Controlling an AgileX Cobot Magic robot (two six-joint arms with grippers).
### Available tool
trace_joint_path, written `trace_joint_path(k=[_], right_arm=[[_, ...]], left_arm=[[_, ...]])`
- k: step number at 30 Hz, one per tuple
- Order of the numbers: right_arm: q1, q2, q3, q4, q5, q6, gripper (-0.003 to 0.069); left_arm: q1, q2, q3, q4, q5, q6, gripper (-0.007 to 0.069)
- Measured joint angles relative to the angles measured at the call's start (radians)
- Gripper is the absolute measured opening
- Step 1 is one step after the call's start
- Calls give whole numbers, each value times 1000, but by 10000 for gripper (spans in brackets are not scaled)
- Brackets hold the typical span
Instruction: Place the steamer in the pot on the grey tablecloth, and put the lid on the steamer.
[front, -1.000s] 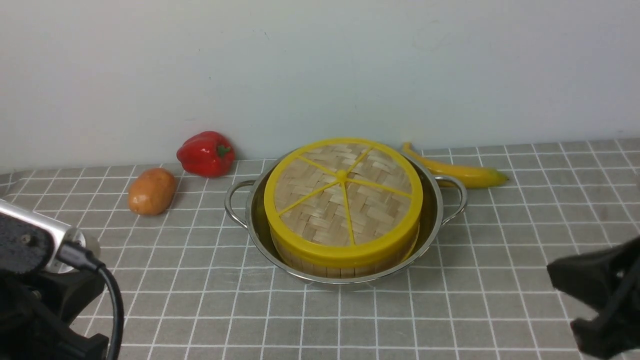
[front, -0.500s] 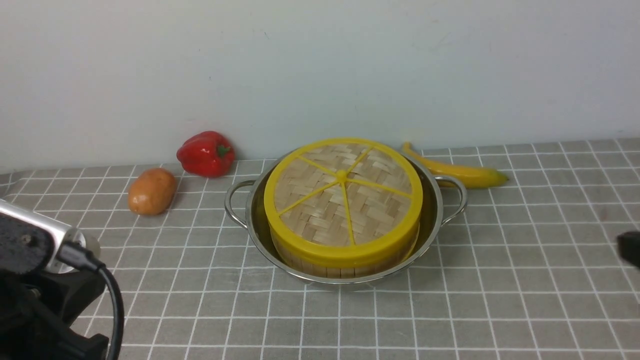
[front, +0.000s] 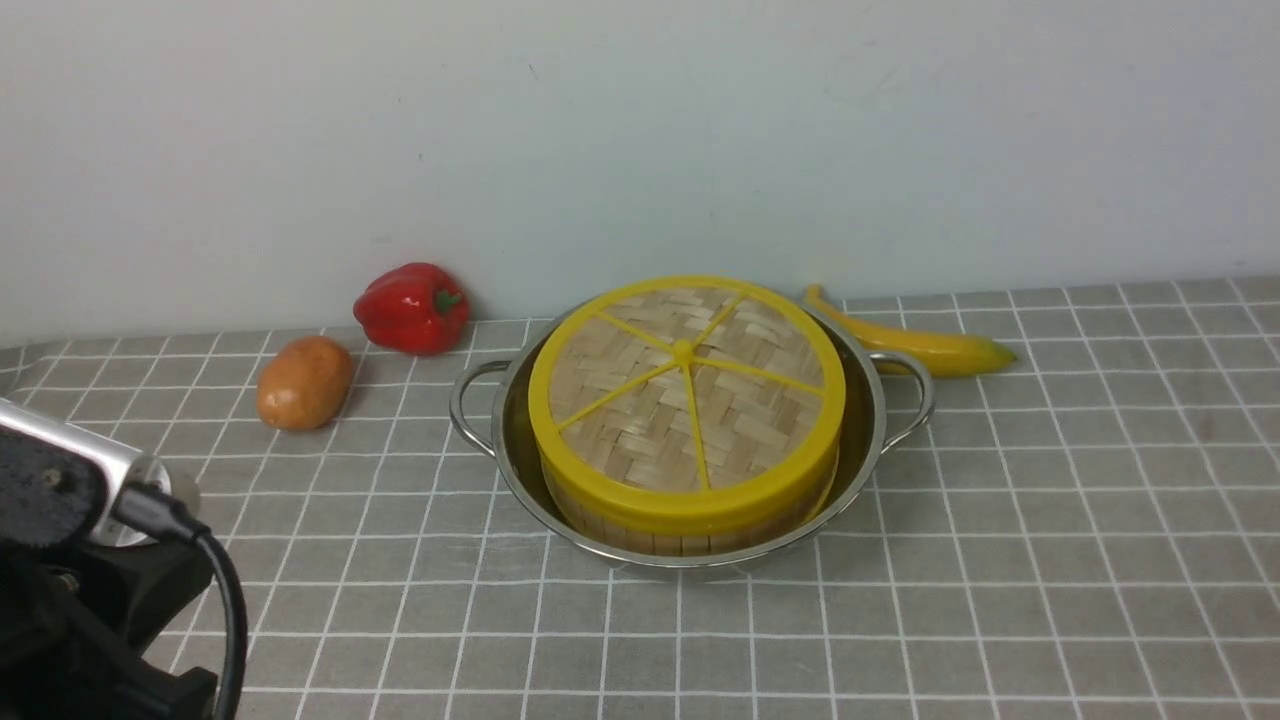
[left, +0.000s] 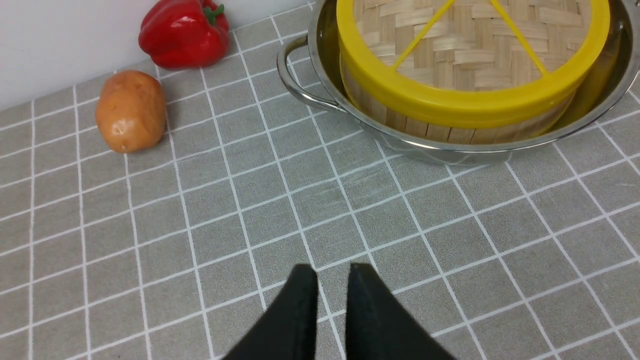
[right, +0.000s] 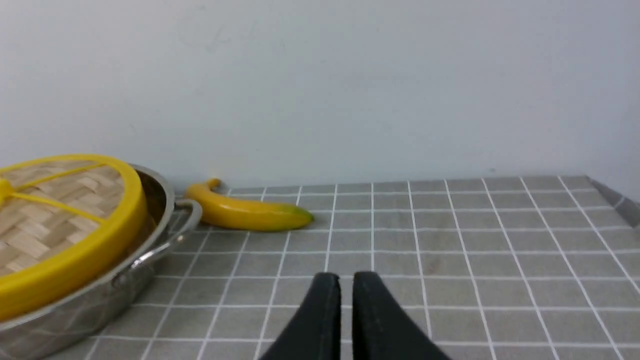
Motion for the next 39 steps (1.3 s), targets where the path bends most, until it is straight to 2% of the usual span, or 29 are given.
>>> trace_joint_path(k=[3, 9, 33, 37, 39], right_arm=[[-4, -96, 82, 9, -3, 1, 71], [-4, -107, 137, 14, -1, 2, 87], [-4, -107, 149, 18, 3, 2, 175], [-4, -107, 149, 18, 3, 2, 189], [-4, -107, 149, 18, 3, 2, 195]], left_arm=[[0, 0, 0, 0, 0, 0, 97], [0, 0, 0, 0, 0, 0, 106], [3, -14, 0, -2, 0, 0, 139], [76, -95, 6, 20, -6, 41, 148], [145, -164, 44, 25, -43, 51, 149]])
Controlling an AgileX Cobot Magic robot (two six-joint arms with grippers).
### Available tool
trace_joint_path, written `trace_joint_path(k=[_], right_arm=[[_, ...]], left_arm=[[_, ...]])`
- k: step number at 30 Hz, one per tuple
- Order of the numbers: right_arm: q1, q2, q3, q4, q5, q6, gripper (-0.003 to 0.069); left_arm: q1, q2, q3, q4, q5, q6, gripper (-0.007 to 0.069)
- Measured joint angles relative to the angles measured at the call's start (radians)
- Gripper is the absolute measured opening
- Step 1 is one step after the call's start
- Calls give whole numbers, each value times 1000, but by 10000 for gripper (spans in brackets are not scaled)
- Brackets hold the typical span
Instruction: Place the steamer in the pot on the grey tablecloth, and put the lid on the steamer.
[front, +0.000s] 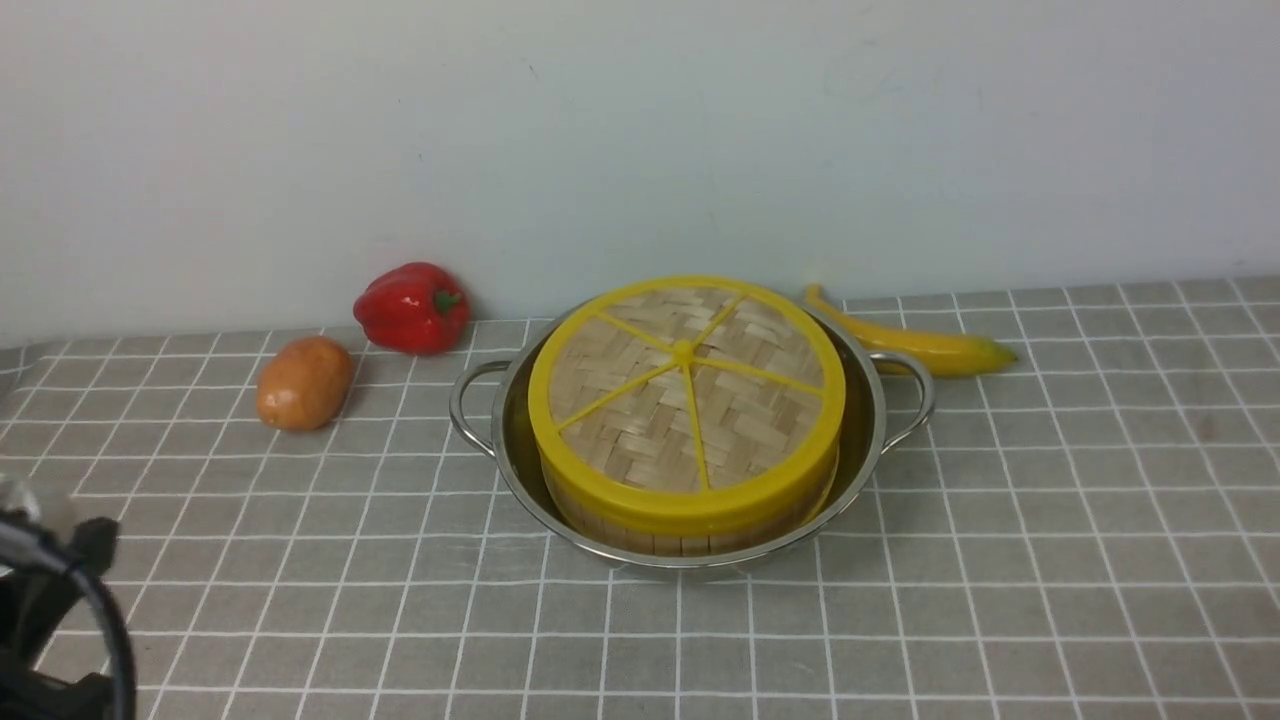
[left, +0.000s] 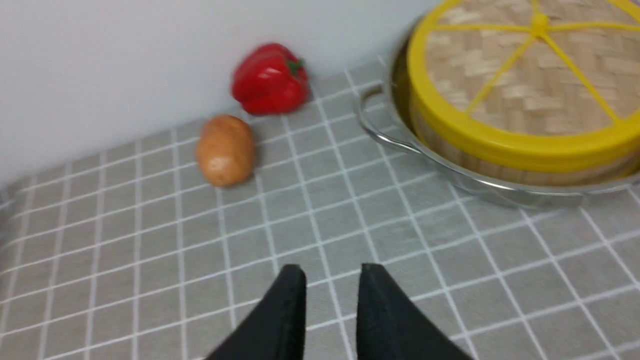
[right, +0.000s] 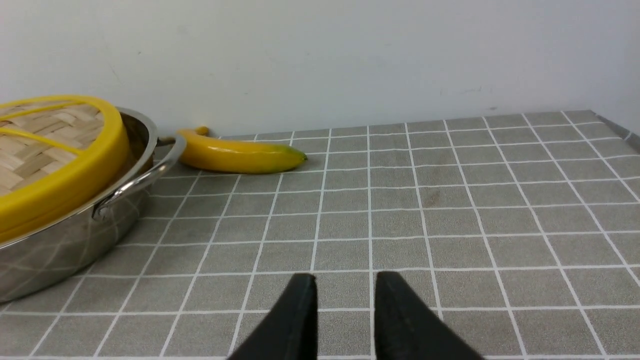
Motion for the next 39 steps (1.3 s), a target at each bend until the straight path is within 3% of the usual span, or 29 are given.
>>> trace_joint_path(k=[6, 10, 16, 24, 39], right_arm=[[0, 0, 0, 0, 0, 0, 212], [0, 0, 0, 0, 0, 0, 227], [0, 0, 0, 0, 0, 0, 237], [0, 0, 0, 0, 0, 0, 239], [0, 0, 0, 3, 0, 0, 240]], left_arm=[[202, -215, 223, 6, -117, -2, 159], [269, -365, 377, 6, -163, -17, 160], [277, -502, 512, 4, -277, -28, 171], [277, -509, 585, -85, -299, -112, 181], [217, -510, 605, -140, -348, -111, 206]])
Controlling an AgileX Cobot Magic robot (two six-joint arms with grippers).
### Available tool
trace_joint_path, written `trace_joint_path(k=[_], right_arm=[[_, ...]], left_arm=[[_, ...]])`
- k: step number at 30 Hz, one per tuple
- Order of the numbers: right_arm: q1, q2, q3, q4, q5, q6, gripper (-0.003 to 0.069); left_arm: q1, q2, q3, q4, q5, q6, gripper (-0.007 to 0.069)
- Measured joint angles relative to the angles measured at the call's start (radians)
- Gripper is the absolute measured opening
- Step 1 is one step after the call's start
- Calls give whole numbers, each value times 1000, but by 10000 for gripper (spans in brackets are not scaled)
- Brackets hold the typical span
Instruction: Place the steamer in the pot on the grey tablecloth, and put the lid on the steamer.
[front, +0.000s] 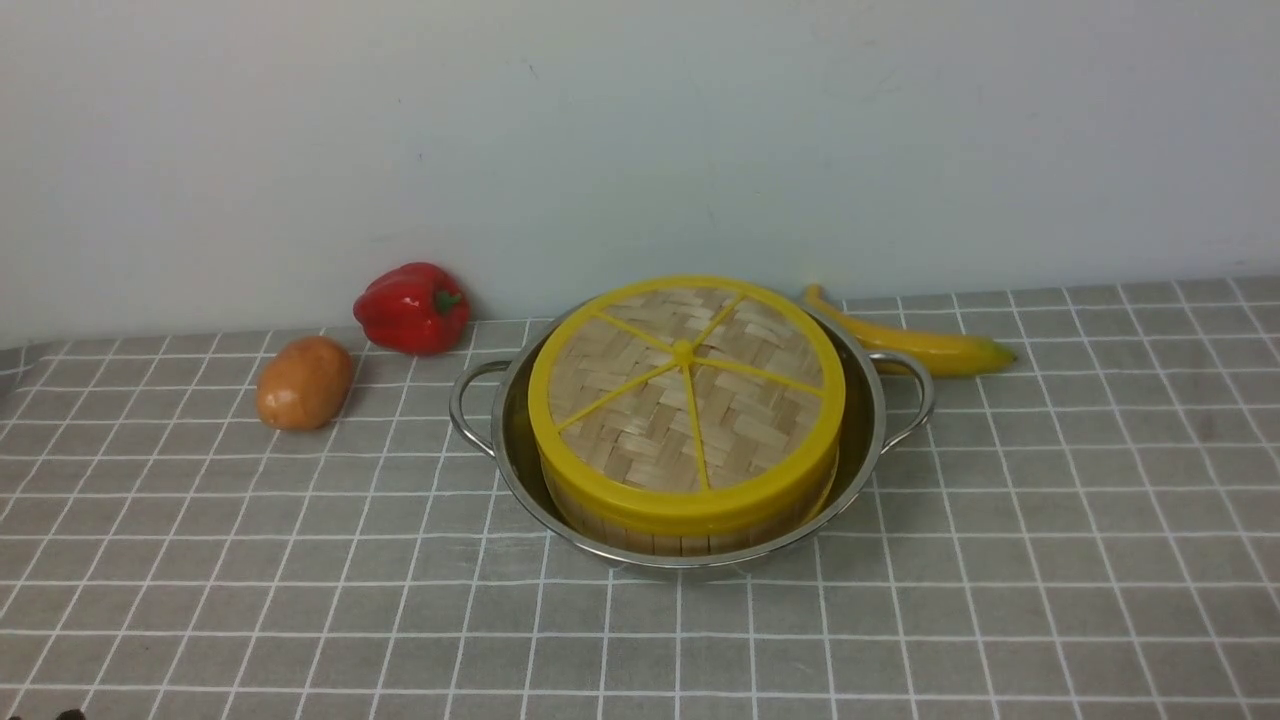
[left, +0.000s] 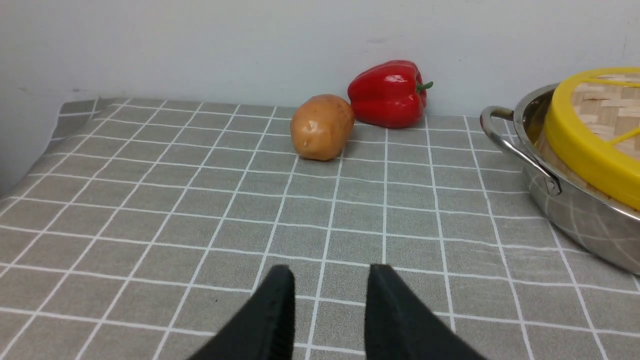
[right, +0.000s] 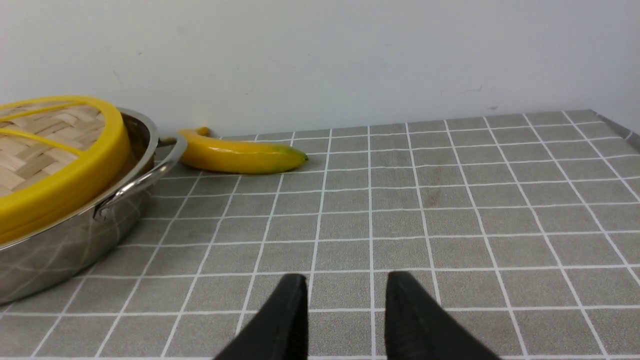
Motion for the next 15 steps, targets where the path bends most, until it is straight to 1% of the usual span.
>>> trace_joint_path(k=[15], right_arm=[[0, 0, 0, 0, 0, 0, 240]], left_arm=[[0, 0, 0, 0, 0, 0, 232]])
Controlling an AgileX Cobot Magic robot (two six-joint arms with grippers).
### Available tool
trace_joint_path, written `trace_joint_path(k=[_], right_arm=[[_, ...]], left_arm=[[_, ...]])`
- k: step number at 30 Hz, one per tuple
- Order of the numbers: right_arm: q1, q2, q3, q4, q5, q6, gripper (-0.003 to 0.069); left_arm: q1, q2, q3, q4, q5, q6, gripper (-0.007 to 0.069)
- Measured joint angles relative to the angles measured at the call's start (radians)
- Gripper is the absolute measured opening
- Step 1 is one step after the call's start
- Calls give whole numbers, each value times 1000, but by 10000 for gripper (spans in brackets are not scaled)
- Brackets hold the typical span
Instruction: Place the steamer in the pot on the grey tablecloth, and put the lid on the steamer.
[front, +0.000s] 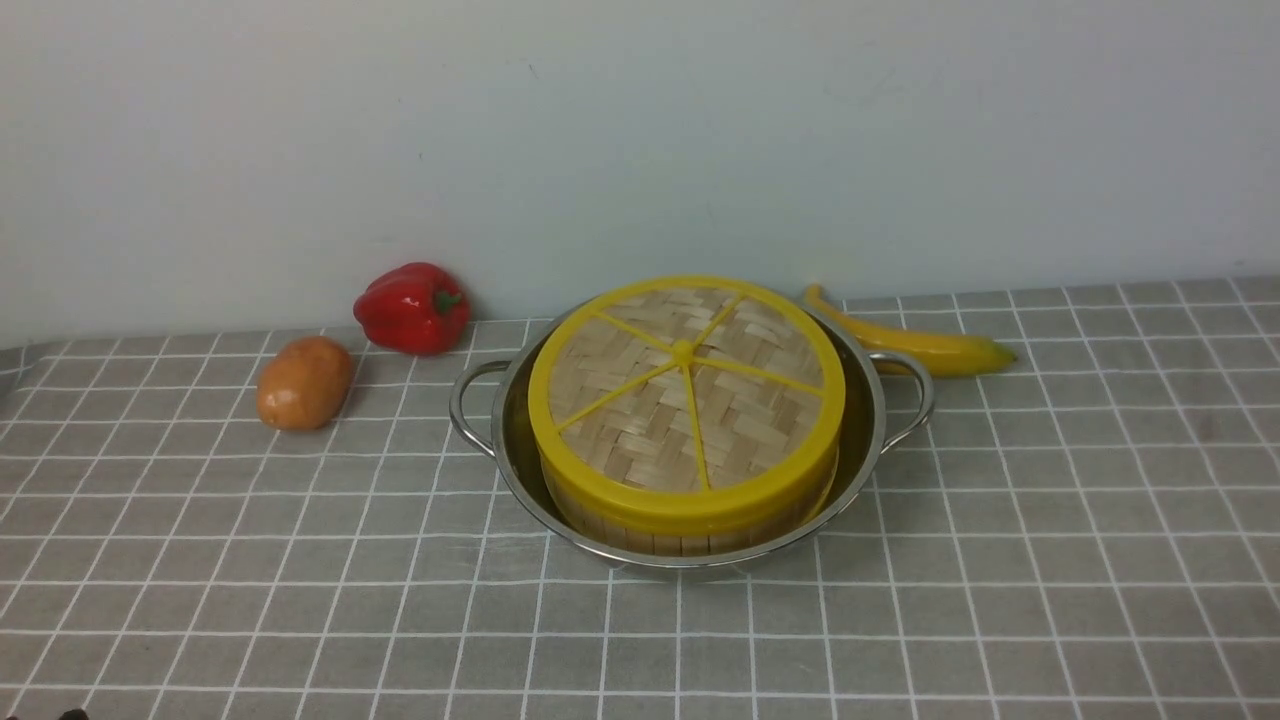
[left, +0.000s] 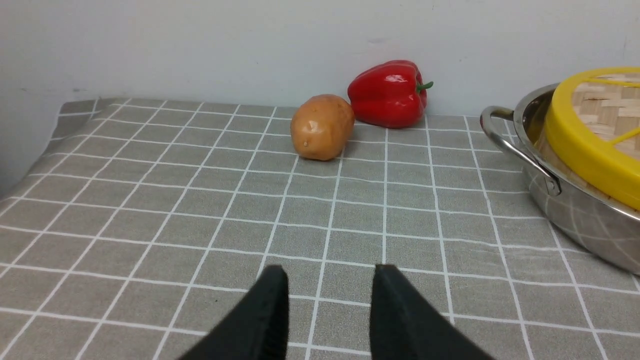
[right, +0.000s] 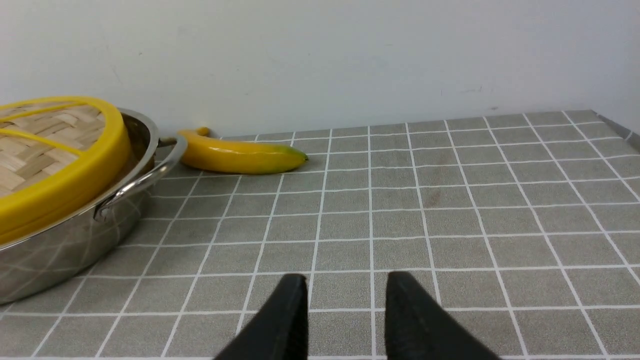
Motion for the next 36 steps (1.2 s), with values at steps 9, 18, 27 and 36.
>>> trace_joint_path(k=[9, 18, 27, 36], right_arm=[[0, 0, 0, 0, 0, 0, 240], [0, 0, 0, 0, 0, 0, 240], [0, 0, 0, 0, 0, 0, 240], [0, 0, 0, 0, 0, 0, 240]], left_arm=[[0, 0, 0, 0, 0, 0, 233], [0, 0, 0, 0, 0, 0, 242], [0, 0, 0, 0, 0, 0, 242], [0, 0, 0, 0, 0, 0, 242]])
